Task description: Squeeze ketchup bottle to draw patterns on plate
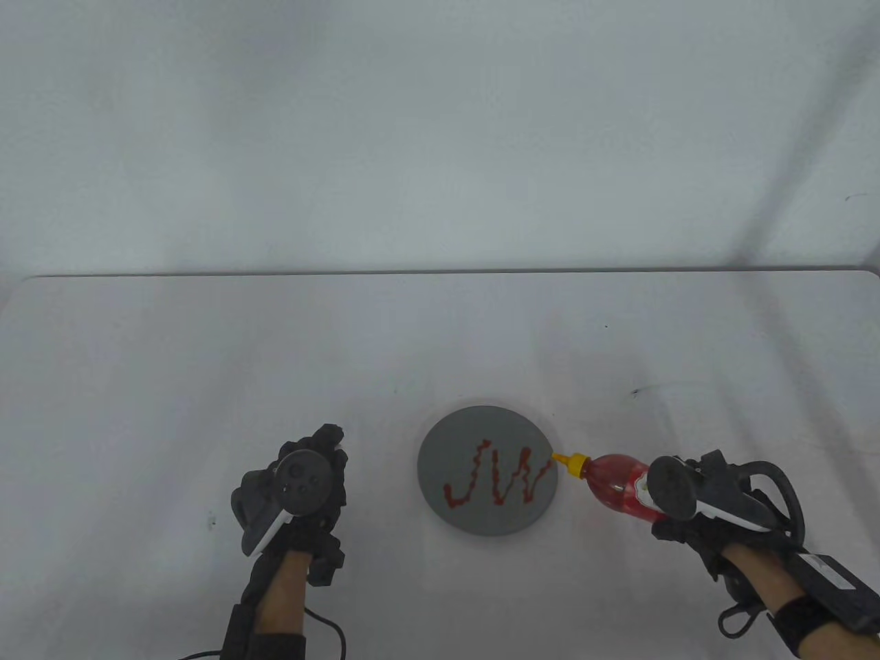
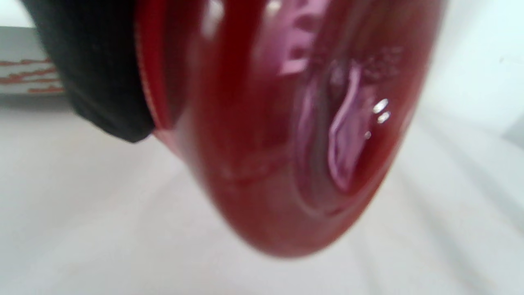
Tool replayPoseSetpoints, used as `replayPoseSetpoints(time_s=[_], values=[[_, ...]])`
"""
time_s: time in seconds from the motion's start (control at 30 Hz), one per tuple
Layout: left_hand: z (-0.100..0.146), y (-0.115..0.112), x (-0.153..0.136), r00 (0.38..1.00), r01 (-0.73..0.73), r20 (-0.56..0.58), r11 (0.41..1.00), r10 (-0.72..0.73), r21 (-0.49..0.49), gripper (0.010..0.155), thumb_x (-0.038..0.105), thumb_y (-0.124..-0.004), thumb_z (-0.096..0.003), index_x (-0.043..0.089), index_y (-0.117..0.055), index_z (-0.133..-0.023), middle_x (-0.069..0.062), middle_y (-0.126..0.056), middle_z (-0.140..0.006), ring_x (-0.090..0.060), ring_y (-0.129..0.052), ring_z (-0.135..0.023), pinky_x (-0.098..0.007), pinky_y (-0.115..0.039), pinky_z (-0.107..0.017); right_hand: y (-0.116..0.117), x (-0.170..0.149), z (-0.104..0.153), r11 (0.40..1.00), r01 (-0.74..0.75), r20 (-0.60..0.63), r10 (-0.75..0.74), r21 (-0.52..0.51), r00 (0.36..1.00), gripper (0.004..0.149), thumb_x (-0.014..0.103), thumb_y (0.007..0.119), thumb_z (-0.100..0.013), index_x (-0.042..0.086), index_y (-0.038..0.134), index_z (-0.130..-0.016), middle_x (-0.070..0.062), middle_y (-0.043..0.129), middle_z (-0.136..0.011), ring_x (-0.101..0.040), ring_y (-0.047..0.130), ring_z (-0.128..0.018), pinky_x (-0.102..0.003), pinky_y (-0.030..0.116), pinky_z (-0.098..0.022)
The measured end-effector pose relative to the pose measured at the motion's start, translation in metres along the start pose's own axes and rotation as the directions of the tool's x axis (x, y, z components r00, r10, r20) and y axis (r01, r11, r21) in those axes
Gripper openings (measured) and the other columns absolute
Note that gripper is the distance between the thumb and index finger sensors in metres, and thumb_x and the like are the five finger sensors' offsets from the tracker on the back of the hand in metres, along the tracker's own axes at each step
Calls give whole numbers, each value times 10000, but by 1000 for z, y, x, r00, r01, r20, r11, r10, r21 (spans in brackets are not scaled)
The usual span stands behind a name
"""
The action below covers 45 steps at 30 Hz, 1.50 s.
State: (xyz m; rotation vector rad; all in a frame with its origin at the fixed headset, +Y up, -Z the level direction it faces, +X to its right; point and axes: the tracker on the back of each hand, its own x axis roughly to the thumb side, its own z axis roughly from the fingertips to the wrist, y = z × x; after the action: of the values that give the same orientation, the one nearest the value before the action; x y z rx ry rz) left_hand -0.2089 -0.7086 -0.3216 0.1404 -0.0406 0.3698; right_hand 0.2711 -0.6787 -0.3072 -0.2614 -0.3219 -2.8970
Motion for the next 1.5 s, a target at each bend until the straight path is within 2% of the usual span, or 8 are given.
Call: replayPoseSetpoints(time_s=[0.03,0.5,0.73,1.0,1.1,1.2,1.33,1.5], values=[[0,0,0,1000,1,-3,1000,-1,2,500,316,-679,-564,150,-612,-1030,-94,-866,-856,-271,-890,-769,-603,-718,-626,1,3,5,999,1,36,1,-47,999,805,542,1049,-363,85,729,-943,-201,913,-857,-399,869,-700,-650,746,-616],[1,-1,0,1000,3,6,1000,-3,-9,500,317,-679,-564,151,-612,-1030,-91,-866,-857,-271,-890,-771,-603,-719,-625,7,13,17,997,59,70,-55,-52,996,915,637,1005,-377,91,650,-1019,-229,849,-941,-418,825,-766,-663,705,-637],[2,-2,7,999,-17,32,1000,18,-17,499,314,-681,-564,152,-613,-1030,-91,-866,-862,-272,-892,-776,-603,-721,-624,7,12,23,955,252,104,-238,-158,966,924,647,997,-384,91,639,-1028,-231,839,-952,-422,818,-779,-671,698,-637],[2,-3,22,990,-96,96,995,99,-42,499,298,-688,-562,141,-624,-1031,-92,-876,-875,-282,-902,-782,-604,-731,-619,19,25,8,794,542,181,-510,-277,841,927,648,994,-388,94,626,-1035,-227,826,-964,-425,811,-789,-678,690,-637],[3,0,29,984,-129,121,991,133,-42,501,300,-693,-560,135,-633,-1029,-95,-886,-867,-280,-910,-773,-601,-740,-612,32,28,-1,691,654,207,-622,-307,755,925,645,993,-393,89,623,-1034,-232,824,-963,-428,809,-787,-681,688,-635],[3,6,37,973,-174,151,984,176,-25,494,316,-704,-560,128,-662,-1015,-88,-909,-820,-265,-928,-724,-597,-753,-595,33,29,-4,659,694,227,-657,-291,719,927,647,989,-397,88,616,-1036,-230,817,-968,-430,803,-791,-682,684,-637],[1,28,65,917,-345,215,939,335,8,489,323,-703,-564,123,-678,-1009,-85,-919,-800,-260,-939,-705,-595,-762,-583,33,30,-5,556,787,282,-736,-266,615,926,646,986,-401,86,613,-1036,-234,812,-970,-432,800,-793,-682,681,-638],[-17,47,119,815,-497,291,863,501,-91,476,307,-683,-577,131,-666,-1020,-89,-904,-816,-267,-921,-723,-599,-745,-598,31,35,0,502,830,352,-751,-244,558,926,652,979,-404,92,603,-1039,-228,804,-977,-426,796,-800,-678,677,-643]])
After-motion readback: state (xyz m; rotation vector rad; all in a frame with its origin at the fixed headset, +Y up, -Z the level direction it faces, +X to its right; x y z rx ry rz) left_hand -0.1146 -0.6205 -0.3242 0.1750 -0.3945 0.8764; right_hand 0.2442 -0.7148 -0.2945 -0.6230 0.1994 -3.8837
